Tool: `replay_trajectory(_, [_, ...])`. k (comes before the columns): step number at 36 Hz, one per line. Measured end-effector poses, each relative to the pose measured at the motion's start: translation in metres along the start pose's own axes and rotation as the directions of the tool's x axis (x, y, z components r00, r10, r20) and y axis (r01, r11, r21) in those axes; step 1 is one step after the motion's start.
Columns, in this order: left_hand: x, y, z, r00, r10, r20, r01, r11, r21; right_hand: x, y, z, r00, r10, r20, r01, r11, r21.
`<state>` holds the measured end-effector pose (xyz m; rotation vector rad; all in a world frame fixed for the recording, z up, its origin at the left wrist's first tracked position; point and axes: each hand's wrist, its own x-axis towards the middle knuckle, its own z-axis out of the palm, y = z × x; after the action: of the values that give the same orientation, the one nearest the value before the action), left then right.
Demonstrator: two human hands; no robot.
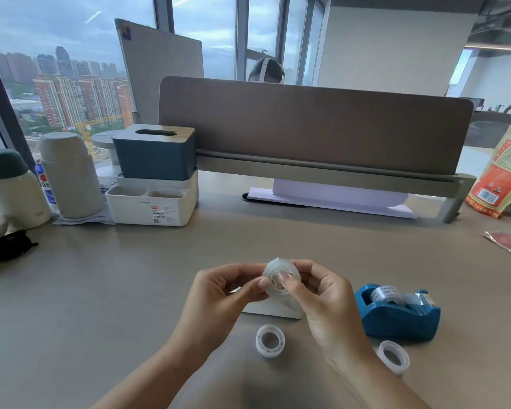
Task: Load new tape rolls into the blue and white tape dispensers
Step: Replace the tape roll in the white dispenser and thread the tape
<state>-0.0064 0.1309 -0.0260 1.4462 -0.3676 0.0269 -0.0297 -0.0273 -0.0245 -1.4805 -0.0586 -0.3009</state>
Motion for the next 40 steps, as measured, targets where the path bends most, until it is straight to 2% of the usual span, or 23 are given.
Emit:
replay_trajectory(8, [0.000, 0.000, 0.001, 0.999, 0.030, -0.020, -0.028, 0.997, 0.066, 0.000, 0.001, 0.002, 0.999, -0.018, -0.034, 0.018, 1.000, 0.006])
replay_trajectory(14, [-0.001, 0.000, 0.002, 0.999, 0.031, -0.031, -0.030, 0.999, 0.044, -0.001, -0.001, 0.002, 1.000, -0.021, -0.021, 0.021, 1.000, 0.005])
replay_trajectory(17, [-0.001, 0.001, 0.000, 0.999, 0.023, -0.030, -0.023, 1.000, -0.003, 0.000, -0.003, 0.001, 1.000, -0.022, 0.015, 0.023, 0.999, -0.023])
replay_trajectory(21, [-0.001, 0.004, -0.001, 1.000, 0.003, -0.006, -0.003, 0.997, -0.075, 0.000, -0.007, -0.005, 0.991, 0.018, 0.133, -0.011, 0.999, -0.053])
replay_trajectory(25, [0.001, 0.004, -0.004, 1.000, -0.023, -0.011, 0.021, 0.993, -0.119, 0.000, -0.012, -0.006, 0.972, 0.052, 0.230, -0.065, 0.997, 0.051])
replay_trajectory(27, [0.001, 0.004, -0.004, 0.999, -0.042, -0.007, 0.041, 0.990, -0.138, 0.000, -0.013, -0.007, 0.972, 0.071, 0.224, -0.101, 0.986, 0.129])
replay_trajectory(34, [0.002, 0.007, -0.004, 0.995, -0.088, 0.040, 0.094, 0.978, -0.188, 0.003, -0.010, -0.006, 0.969, 0.074, 0.234, -0.108, 0.985, 0.135])
replay_trajectory(40, [0.002, 0.008, -0.003, 0.991, -0.120, 0.055, 0.130, 0.960, -0.247, 0.006, -0.006, -0.005, 0.961, 0.060, 0.269, -0.141, 0.946, 0.293])
